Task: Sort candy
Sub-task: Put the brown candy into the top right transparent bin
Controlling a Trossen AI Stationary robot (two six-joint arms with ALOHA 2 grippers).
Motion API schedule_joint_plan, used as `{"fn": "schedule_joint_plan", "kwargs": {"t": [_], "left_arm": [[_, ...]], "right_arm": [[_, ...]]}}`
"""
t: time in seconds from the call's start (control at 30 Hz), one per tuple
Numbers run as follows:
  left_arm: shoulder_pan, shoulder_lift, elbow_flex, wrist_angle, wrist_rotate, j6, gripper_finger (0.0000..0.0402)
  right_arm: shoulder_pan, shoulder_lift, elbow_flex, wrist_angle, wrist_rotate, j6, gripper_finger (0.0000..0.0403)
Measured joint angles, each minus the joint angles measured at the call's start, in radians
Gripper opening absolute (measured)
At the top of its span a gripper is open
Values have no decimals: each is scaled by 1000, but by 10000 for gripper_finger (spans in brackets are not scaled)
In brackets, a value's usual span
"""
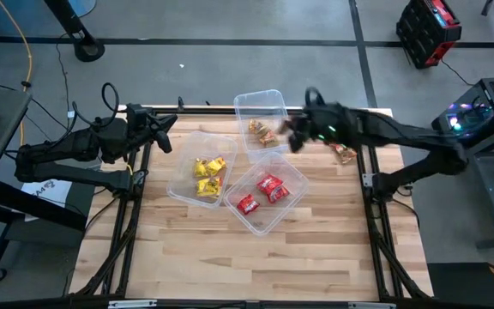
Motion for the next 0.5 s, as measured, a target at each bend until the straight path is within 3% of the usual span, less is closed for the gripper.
{"fn": "schedule_joint_plan", "kwargs": {"t": [0.13, 0.27, 0.37, 0.43, 0.5], "left_arm": [[0, 0, 0, 0, 30, 0, 0], [0, 0, 0, 0, 84, 0, 0], [0, 0, 0, -1, 119, 0, 0], [0, 0, 0, -2, 120, 9, 0], [0, 0, 0, -3, 119, 41, 0]], "right_arm": [[-130, 121, -1, 168, -64, -110, 148], [-222, 186, 42, 105, -167, -116, 193], [-260, 186, 95, -72, -294, -63, 208], [-263, 186, 128, -277, -278, -19, 209], [-260, 186, 139, -491, -197, 31, 208]]}}
